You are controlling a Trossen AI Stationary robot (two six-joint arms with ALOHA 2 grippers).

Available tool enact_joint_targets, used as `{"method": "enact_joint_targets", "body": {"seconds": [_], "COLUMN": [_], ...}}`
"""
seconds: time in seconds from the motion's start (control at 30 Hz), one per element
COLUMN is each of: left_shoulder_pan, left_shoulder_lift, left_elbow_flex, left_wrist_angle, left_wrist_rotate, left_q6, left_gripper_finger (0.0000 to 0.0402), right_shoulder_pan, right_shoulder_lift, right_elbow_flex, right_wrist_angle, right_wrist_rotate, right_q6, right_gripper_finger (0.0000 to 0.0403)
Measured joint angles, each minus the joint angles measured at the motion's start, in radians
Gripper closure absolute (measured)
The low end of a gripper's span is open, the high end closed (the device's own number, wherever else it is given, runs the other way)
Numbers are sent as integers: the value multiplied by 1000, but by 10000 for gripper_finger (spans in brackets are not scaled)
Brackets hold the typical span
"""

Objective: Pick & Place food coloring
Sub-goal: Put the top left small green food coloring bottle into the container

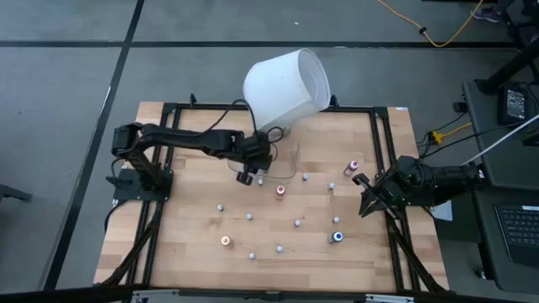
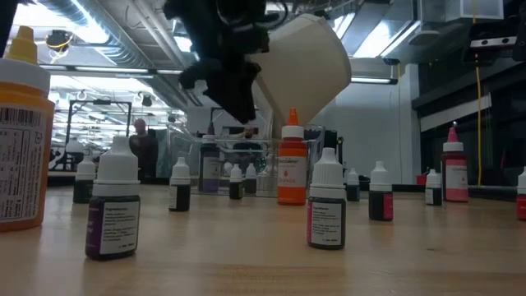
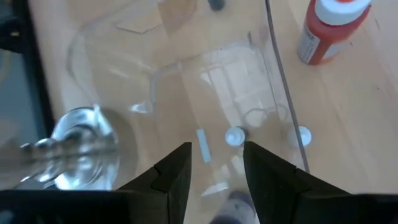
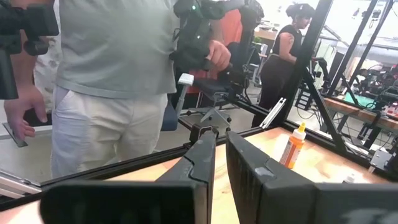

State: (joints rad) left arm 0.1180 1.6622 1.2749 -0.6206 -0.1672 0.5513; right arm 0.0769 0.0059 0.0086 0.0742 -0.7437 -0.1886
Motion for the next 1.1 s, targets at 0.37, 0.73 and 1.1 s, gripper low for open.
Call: {"method": "enact_joint_targets", "body": {"seconds": [0.37, 0.73, 1.1], "left_shoulder_pan": [-104, -304, -460], "left_shoulder_lift": [-115, -133, -104], "left_elbow_flex": [1, 97, 123], "left_wrist_angle": [-59, -295, -389], "left_wrist_rotate": [-245, -452, -445], "left_q6": [-181, -733, -1523], "left_gripper_finger": [263, 261, 267], "right_shoulder_pan": [0, 0, 0], "right_shoulder_lift": [0, 0, 0], "right_elbow_flex": [0, 0, 0], "right_wrist_angle": [0, 0, -1], "right_wrist_rotate": [0, 0, 0], "right_q6": [0, 0, 0], "right_gripper_finger": [359, 359, 359]}}
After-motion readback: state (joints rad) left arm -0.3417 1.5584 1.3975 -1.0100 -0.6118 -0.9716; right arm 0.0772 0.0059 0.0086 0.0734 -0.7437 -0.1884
